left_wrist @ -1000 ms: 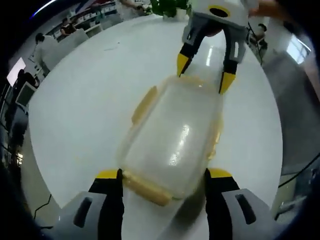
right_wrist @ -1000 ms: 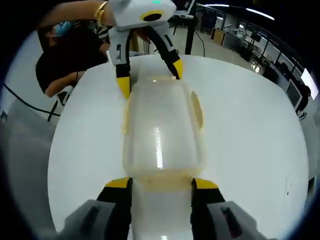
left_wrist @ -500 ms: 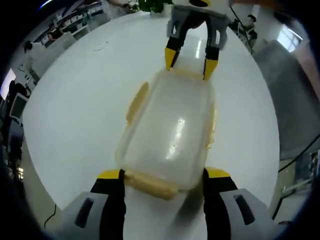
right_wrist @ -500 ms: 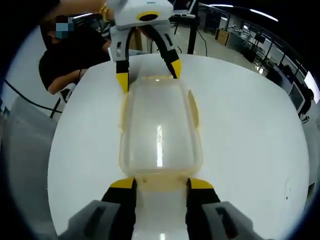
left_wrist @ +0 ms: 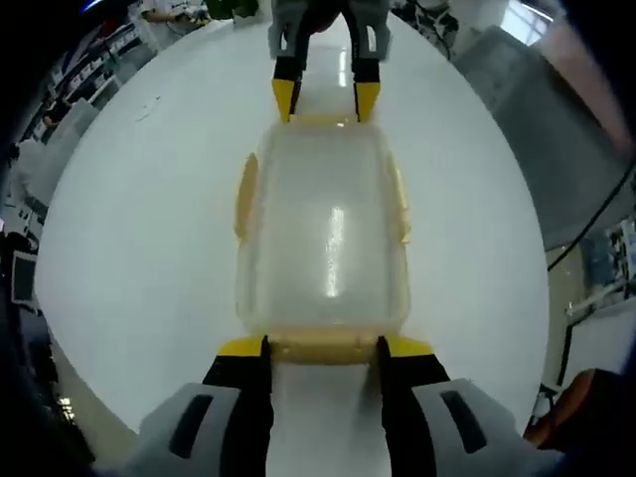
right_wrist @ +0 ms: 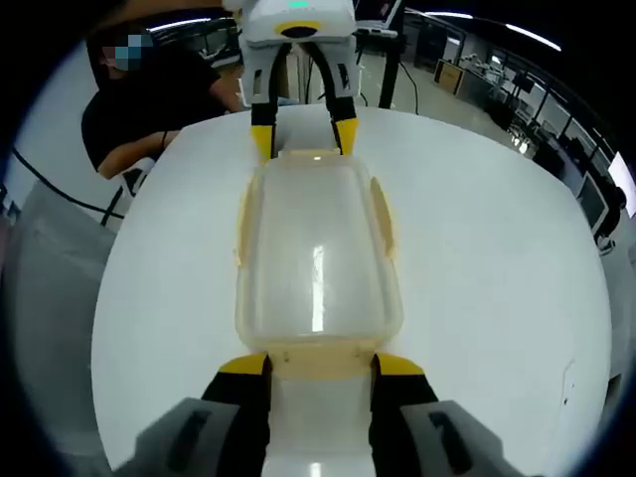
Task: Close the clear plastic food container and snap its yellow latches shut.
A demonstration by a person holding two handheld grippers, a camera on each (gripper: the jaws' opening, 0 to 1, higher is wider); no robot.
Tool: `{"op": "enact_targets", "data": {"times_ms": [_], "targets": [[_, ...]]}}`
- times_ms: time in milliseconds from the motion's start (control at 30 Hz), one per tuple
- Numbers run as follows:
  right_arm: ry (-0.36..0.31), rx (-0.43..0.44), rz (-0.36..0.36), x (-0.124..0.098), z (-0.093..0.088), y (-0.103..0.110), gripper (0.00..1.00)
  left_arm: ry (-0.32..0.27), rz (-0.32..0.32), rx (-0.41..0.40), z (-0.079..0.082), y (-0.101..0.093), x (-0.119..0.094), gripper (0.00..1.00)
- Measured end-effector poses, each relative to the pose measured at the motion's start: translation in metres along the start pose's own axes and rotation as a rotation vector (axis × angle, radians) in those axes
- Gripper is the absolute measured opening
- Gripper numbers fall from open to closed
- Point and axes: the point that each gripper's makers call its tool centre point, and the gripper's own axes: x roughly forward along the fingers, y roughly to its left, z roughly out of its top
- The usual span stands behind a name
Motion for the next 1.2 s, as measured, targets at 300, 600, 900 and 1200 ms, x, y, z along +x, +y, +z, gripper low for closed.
{"op": "enact_targets", "data": {"times_ms": [300,600,900,1200], "targets": [[-0.036,-0.007,0.014,-0.002,-0.001,0.000,0.36,-0.016,0.006,-0.014,0.002,0.000,0.001,0.40],[-0.003,0.014,0.033,-0.003,-0.001,0.002,0.36,-0.028,0.030,0.010,0.006,-0.001,-0.002,0.38],[0.005,0.033,0.050,-0.016,-0.002,0.013,0.36,-0.039,0.005,-0.007,0.018,-0.007,-0.023,0.37],[-0.040,0.040,0.056,-0.044,0.003,0.014,0.35,-0.055,0.012,-0.028,0.033,-0.012,-0.047,0.37]]}}
